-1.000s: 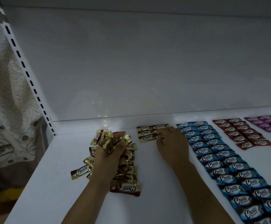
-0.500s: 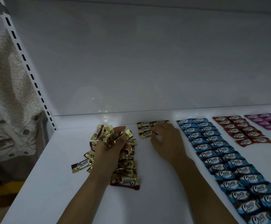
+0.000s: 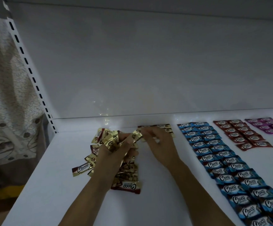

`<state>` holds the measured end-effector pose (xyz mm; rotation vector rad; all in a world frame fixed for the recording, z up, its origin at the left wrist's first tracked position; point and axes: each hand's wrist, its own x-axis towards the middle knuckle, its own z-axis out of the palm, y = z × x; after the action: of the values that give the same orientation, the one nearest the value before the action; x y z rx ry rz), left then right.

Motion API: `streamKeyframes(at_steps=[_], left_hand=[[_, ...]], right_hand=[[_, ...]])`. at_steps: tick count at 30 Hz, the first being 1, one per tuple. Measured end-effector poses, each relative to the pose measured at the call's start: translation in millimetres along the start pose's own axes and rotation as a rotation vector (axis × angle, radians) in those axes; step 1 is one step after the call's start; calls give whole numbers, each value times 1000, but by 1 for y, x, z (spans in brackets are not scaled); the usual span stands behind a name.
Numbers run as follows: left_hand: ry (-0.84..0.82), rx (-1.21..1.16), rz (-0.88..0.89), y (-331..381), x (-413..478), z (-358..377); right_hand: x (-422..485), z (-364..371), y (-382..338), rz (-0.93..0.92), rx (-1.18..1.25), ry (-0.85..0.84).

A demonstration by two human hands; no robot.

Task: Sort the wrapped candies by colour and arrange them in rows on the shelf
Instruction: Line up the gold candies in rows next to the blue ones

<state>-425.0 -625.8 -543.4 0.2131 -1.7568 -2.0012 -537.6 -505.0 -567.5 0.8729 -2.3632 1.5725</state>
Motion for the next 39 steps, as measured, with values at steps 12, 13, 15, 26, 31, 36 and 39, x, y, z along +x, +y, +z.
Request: streamKeyframes(at_steps=[12, 13, 15, 26, 31, 36, 39], left_hand=[[87, -67, -137, 1, 2, -1], [85, -50, -113, 2, 2, -2], [65, -8, -45, 3, 2, -3], [75, -42, -61, -6, 7, -11], [78, -9, -47, -5, 7, -10], [143, 67, -4, -7, 7, -10], [174, 127, 58, -10, 8, -11]], right_hand=[[-2, -6, -33, 258, 622, -131], [-1, -7, -32, 259, 648, -135], [-1, -7, -31, 264, 630, -141], [-2, -3, -31, 240, 673, -166], [-1, -4, -33, 268, 702, -138], [-2, -5, -33, 259, 655, -181], [-2, -6, -31, 276, 646, -219]])
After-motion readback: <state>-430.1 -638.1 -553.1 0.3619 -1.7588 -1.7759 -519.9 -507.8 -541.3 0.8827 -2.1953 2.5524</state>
